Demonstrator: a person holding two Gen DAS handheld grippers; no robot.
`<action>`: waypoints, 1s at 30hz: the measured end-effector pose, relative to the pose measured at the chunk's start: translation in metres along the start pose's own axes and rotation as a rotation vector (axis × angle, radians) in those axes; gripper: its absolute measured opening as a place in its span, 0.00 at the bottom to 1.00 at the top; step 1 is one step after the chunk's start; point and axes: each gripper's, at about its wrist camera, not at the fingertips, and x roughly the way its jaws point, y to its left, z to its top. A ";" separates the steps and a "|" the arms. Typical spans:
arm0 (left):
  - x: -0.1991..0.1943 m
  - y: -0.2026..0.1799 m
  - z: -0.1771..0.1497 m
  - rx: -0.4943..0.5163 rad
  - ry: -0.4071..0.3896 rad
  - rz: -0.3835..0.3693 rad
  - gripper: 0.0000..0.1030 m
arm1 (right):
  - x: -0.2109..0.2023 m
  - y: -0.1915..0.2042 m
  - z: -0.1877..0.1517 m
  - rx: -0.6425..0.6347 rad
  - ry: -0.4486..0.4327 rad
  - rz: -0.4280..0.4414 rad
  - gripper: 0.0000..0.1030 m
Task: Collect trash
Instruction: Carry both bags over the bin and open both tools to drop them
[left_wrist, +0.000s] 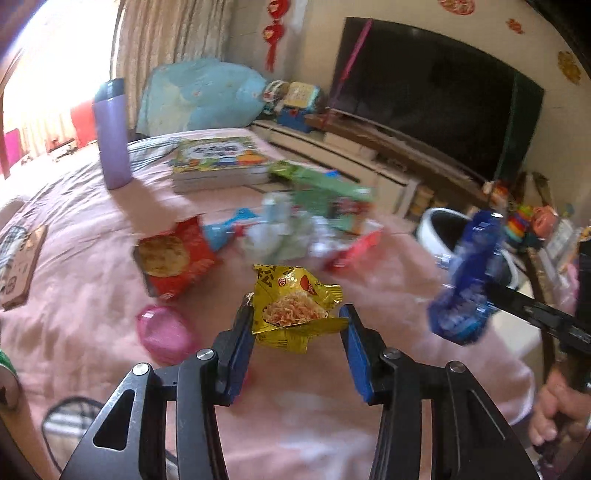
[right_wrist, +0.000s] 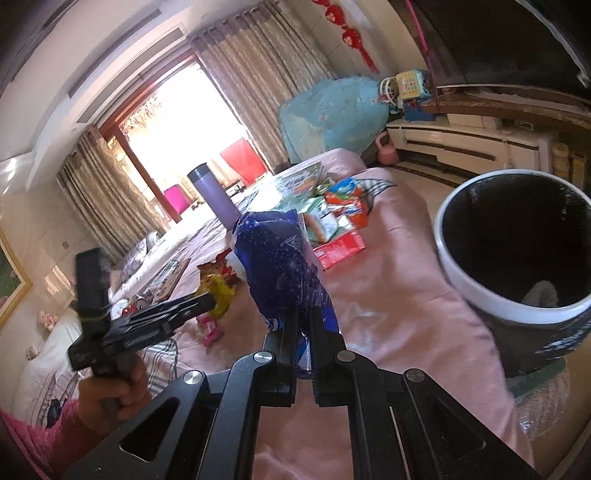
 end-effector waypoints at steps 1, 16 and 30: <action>-0.001 -0.007 0.000 0.007 0.001 -0.017 0.43 | -0.003 -0.003 0.000 0.004 -0.004 -0.005 0.05; 0.047 -0.094 0.037 0.137 0.007 -0.172 0.44 | -0.065 -0.079 0.020 0.103 -0.124 -0.149 0.05; 0.117 -0.145 0.073 0.216 0.015 -0.210 0.44 | -0.065 -0.121 0.041 0.117 -0.129 -0.256 0.05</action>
